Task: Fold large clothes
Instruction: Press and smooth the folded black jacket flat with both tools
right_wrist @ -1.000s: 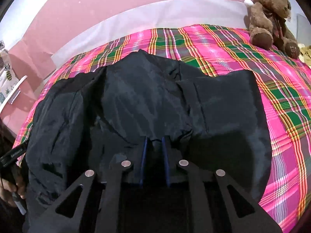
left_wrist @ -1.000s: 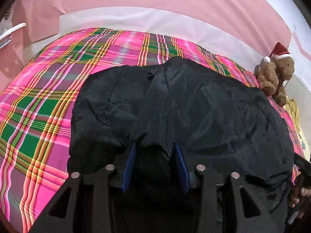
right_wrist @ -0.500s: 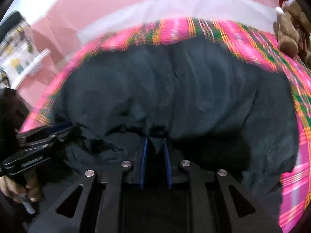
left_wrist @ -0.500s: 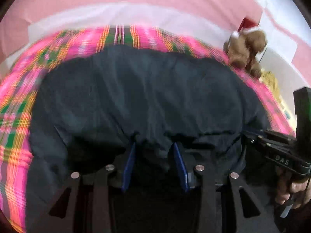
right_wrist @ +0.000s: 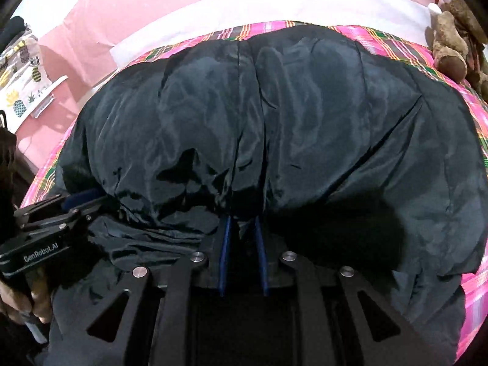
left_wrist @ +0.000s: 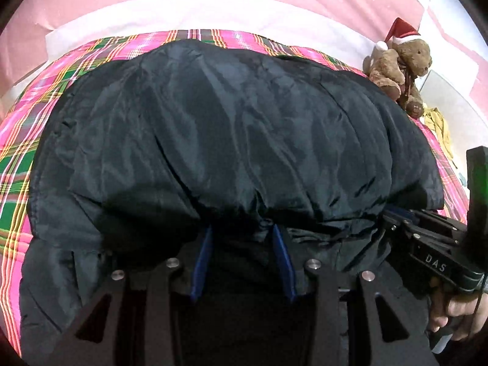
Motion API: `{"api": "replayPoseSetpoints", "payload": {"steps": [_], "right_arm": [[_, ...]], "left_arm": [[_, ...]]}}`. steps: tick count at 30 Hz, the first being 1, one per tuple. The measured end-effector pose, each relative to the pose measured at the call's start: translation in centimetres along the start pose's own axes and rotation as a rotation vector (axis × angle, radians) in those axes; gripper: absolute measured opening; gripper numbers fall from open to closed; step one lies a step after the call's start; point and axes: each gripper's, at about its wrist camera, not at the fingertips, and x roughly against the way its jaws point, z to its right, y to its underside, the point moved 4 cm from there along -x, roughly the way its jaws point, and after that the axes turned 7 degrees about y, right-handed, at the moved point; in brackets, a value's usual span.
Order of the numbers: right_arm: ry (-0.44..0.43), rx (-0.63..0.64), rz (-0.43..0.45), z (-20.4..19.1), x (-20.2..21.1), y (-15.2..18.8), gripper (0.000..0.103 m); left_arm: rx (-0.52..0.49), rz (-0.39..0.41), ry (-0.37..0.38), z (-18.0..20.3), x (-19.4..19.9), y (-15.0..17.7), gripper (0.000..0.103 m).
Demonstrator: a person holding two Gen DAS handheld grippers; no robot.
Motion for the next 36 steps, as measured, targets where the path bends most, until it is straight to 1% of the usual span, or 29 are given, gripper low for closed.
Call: {"api": "replayPoseSetpoints", "payload": {"steps": [2, 5, 8, 10, 11, 13, 15, 16, 18, 20, 21, 22, 23, 25, 27, 28, 29, 32, 34, 36], "right_arm": [[0.019, 0.012, 0.006, -0.3, 0.1, 0.1, 0.015], [0.038, 0.027, 0.013, -0.7, 0.4, 0.2, 0.015], [0.009, 0.007, 0.005, -0.3, 1.2, -0.1, 0.016], [0.003, 0.000, 0.010, -0.2, 2.6, -0.2, 0.017], [0.007, 0.001, 0.020, -0.2, 3.3, -0.3, 0.019], [0.004, 0.012, 0.054, -0.3, 5.4, -0.6, 0.025], [-0.016, 0.020, 0.101, -0.2, 7.5, -1.4, 0.033], [-0.024, 0.020, 0.130, -0.1, 8.4, -2.1, 0.034], [-0.018, 0.005, 0.184, 0.5, 9.6, -3.8, 0.036], [-0.005, -0.012, 0.206, 1.5, 9.2, -5.8, 0.036], [0.020, -0.022, 0.208, 2.2, 8.4, -6.9, 0.036], [0.042, -0.035, 0.206, 2.9, 7.5, -7.7, 0.036], [0.061, -0.056, 0.197, 3.9, 6.4, -8.5, 0.036], [0.094, -0.089, 0.166, 5.8, 4.0, -9.0, 0.036], [0.134, -0.110, 0.116, 7.6, 1.6, -8.5, 0.036], [0.123, -0.120, 0.108, 8.3, 0.8, -7.9, 0.036], [0.108, -0.128, 0.107, 8.7, 0.2, -7.3, 0.037], [0.103, -0.121, 0.119, 9.0, -0.6, -6.4, 0.037], [0.115, -0.118, 0.104, 9.1, -0.9, -6.8, 0.037], [0.129, -0.123, 0.088, 9.1, 0.1, -7.1, 0.037]], "left_arm": [[-0.017, 0.000, -0.023, 0.2, -0.2, -0.1, 0.043], [-0.018, -0.002, -0.033, 0.3, -0.1, -0.3, 0.043], [-0.020, 0.007, -0.036, 0.3, 0.3, -0.4, 0.043], [-0.020, 0.007, -0.031, 0.3, 1.1, -0.5, 0.043], [-0.021, 0.003, -0.028, 0.4, 1.5, -0.6, 0.043], [-0.028, -0.004, -0.012, 0.7, 2.9, -0.5, 0.043], [-0.031, -0.005, 0.012, 1.0, 4.3, -0.7, 0.043], [-0.034, 0.000, 0.027, 1.1, 5.1, -0.8, 0.043], [-0.051, 0.045, 0.061, 1.4, 6.9, -1.8, 0.046], [-0.058, 0.106, 0.056, 1.2, 7.9, -4.0, 0.050], [-0.064, 0.137, 0.042, 0.9, 8.0, -5.4, 0.050], [-0.067, 0.165, 0.013, 0.4, 7.8, -6.8, 0.050], [-0.061, 0.181, -0.013, -0.3, 7.3, -8.0, 0.050], [-0.025, 0.185, -0.070, -2.8, 5.4, -10.1, 0.050], [0.030, 0.149, -0.113, -5.2, 3.1, -10.3, 0.050], [0.047, 0.131, -0.121, -6.2, 1.9, -9.9, 0.050], [0.057, 0.132, -0.118, -7.0, 1.1, -9.2, 0.050], [0.050, 0.158, -0.096, -7.4, -0.1, -7.6, 0.049], [0.041, 0.159, -0.109, -7.3, -0.6, -7.2, 0.049], [0.044, 0.149, -0.111, -7.1, -0.5, -7.4, 0.049]]}}
